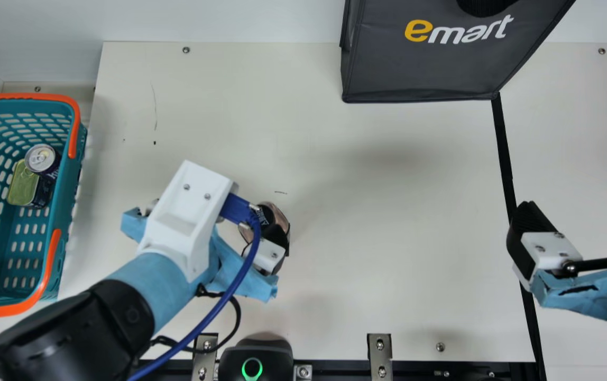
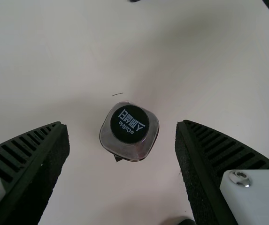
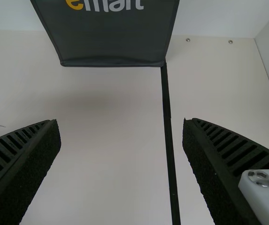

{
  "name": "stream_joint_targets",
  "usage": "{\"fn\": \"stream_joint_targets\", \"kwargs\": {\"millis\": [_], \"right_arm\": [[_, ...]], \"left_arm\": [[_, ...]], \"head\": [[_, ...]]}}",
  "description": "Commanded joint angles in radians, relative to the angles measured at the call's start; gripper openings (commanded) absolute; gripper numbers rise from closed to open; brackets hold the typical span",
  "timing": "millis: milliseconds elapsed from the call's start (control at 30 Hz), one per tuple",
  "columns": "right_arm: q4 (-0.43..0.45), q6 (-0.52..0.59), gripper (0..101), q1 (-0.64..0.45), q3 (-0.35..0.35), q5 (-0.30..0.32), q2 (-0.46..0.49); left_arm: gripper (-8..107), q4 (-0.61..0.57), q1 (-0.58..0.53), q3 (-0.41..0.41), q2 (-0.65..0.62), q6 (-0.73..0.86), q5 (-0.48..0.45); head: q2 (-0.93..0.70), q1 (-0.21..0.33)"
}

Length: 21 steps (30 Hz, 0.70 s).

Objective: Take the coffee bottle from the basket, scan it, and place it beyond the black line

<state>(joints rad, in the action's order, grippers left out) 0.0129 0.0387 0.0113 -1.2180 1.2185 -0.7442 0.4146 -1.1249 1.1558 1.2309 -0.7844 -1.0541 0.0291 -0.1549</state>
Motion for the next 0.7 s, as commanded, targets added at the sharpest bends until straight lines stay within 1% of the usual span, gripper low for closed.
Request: {"fn": "stream_joint_targets", "kwargs": {"millis": [0,433,667], "right_arm": [[0.0,0.0,91,0.0,0.0,0.0,0.0],[0.0,0.0,91,0.0,0.0,0.0,0.0],[0.0,0.0,91,0.0,0.0,0.0,0.0]], "left_arm": [[90,0.009,-0.008,0.001,0.01,-0.014,-0.003],[90,0.049,-0.011,0.005,0.084,-0.077,-0.014],[90,0.042,0.009,0.025,0.127,-0.104,-0.009]], "head": [[-0.002,0.017],[-0.002,0.017],[-0.002,0.017]]}}
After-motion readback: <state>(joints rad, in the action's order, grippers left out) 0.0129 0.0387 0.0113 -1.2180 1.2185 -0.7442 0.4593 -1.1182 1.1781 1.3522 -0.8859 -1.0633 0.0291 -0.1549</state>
